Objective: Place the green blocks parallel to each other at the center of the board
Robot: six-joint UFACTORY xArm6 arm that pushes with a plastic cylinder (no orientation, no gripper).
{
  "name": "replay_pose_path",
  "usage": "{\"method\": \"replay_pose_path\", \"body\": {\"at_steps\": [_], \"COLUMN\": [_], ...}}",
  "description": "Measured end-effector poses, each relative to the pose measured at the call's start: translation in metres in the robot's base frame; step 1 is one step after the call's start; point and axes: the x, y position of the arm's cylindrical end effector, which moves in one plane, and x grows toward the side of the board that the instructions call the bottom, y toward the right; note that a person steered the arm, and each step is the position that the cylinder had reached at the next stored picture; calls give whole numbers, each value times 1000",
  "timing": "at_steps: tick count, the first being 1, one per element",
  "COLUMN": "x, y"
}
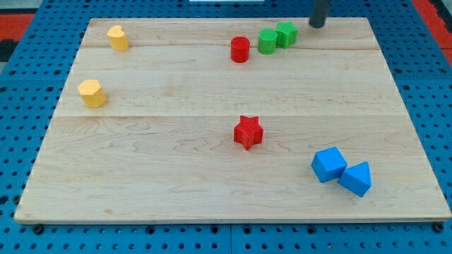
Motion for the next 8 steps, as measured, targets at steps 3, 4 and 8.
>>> {"method": "replay_pose_path", "body": {"at_steps": [3, 4, 8], "x": [77, 100, 161], "y": [-145, -155, -145]}}
